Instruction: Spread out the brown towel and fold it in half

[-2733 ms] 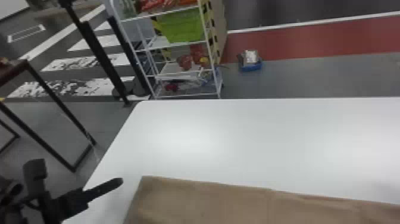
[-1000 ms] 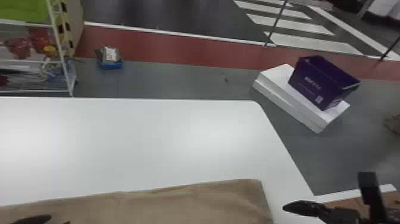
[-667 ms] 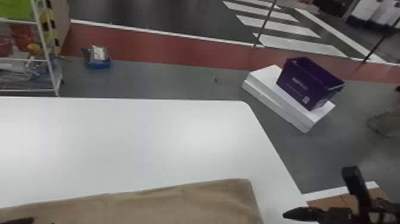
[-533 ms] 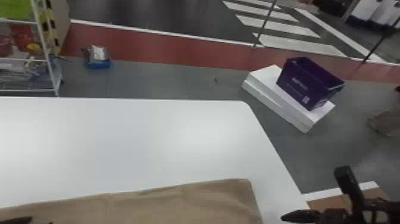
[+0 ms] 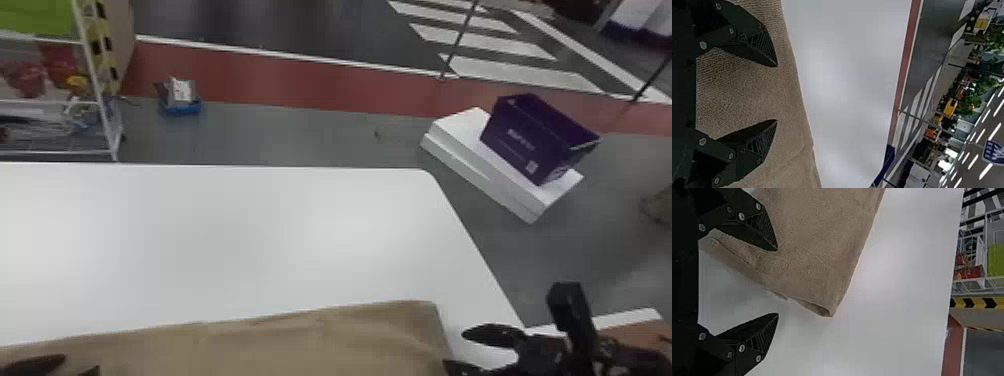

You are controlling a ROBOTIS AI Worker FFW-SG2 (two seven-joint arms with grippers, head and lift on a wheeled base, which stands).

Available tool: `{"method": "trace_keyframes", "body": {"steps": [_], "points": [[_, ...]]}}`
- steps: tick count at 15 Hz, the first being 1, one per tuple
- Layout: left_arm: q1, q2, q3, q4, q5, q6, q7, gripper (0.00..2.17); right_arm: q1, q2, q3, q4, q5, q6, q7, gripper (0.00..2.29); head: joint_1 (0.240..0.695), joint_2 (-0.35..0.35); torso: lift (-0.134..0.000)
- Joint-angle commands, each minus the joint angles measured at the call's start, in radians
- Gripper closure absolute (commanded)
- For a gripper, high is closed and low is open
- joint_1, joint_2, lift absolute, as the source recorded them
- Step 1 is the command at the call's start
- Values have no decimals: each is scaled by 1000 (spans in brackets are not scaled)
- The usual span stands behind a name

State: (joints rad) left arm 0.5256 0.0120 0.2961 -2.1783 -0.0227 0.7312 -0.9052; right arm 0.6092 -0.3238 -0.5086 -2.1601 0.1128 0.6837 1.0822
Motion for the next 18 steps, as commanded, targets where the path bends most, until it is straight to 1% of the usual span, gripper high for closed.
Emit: {"method": "trace_keyframes", "body": {"steps": [1, 5, 7, 9, 12, 14, 15, 16, 17, 18], "points": [[1, 0, 9, 2, 4, -2, -8, 454, 7, 16, 13, 39, 7, -104, -30, 340, 695, -289, -124], [1, 0, 12, 8, 4, -2, -15, 454, 1, 17, 51, 118, 8, -246, -82, 340, 695, -274, -124], [1, 0, 14, 8, 4, -2, -17, 454, -17, 17, 78, 151, 8, -261, -84, 343, 695, -267, -124], [1, 0, 17, 8, 4, -2, -15, 454, -17, 17, 88, 151, 4, -264, -79, 350, 695, -247, -124], [1, 0, 21, 9, 4, -2, -17, 454, -11, 19, 76, 126, -22, -258, -50, 977, 695, -225, -124], [1, 0, 24, 6, 4, -2, -20, 454, 12, 23, 47, 75, -44, -246, -41, 1001, 695, -210, -124], [1, 0, 26, 6, 4, -2, -20, 454, 12, 23, 35, 54, -44, -215, -27, 1001, 695, -209, -124], [1, 0, 29, 6, 4, -2, -20, 454, 17, 23, 22, 37, -44, -193, -22, 991, 695, -209, -124], [1, 0, 31, 6, 4, -2, -21, 454, 23, 23, 9, 26, -45, -193, -22, 788, 695, -209, -124], [2, 0, 32, 6, 4, -2, -23, 454, 26, 23, -4, 19, -45, -187, -22, 296, 695, -215, -124]]}}
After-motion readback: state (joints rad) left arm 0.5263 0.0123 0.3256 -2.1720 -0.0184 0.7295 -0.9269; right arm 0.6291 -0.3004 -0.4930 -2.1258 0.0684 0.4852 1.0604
